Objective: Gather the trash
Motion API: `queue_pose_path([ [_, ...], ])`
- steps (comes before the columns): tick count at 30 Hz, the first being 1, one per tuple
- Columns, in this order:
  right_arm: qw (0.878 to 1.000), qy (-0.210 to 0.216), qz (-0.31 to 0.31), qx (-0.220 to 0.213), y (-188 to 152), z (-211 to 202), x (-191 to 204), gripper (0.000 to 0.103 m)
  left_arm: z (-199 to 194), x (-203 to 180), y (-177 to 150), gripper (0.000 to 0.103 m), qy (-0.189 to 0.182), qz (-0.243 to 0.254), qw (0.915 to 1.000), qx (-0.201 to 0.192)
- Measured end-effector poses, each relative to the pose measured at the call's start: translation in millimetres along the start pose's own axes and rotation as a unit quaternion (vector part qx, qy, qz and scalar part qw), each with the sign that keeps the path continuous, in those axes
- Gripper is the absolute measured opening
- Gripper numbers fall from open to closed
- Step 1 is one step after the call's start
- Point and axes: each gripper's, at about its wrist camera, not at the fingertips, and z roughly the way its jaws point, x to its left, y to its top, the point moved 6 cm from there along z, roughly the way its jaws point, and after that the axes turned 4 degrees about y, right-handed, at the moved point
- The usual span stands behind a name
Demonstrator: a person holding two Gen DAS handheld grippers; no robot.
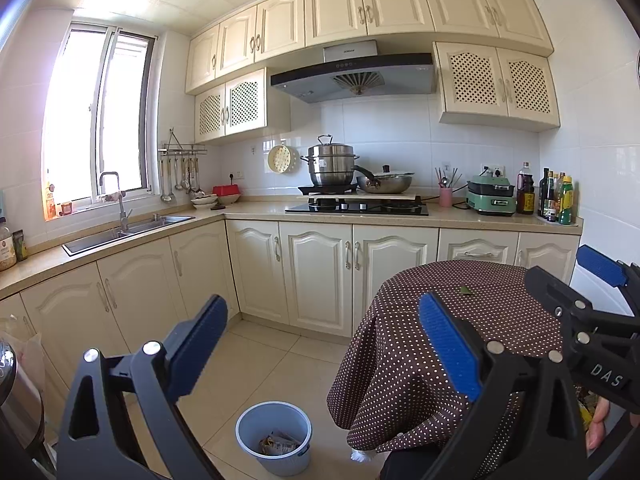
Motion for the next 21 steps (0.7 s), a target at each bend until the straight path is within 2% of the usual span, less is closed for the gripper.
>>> queue_pose_path([
  [21, 1.000, 0.005, 0.001, 0.004, -3.8, 2.2, 2.2, 0.089, -0.6, 1.7, -2.1, 0.095, -0.001, -0.001, 1.0000, 0.000],
])
